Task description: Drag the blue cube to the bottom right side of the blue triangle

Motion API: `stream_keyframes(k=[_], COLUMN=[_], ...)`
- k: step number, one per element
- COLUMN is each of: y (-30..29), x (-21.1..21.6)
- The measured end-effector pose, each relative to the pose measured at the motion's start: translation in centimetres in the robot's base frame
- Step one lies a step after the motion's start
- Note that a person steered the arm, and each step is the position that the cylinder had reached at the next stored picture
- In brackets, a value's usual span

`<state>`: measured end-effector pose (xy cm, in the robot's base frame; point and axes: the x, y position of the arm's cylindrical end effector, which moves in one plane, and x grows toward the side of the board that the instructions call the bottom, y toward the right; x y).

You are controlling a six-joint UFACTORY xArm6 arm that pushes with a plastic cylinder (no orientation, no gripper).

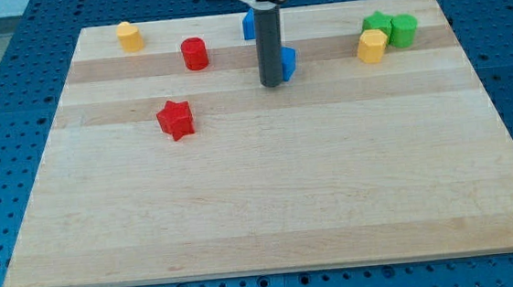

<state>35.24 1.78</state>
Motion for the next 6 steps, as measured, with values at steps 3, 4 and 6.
stream_keyframes(k=[3, 4, 6], y=[0.5, 1.0, 3.3], x=[-4.9, -6.6, -8.4])
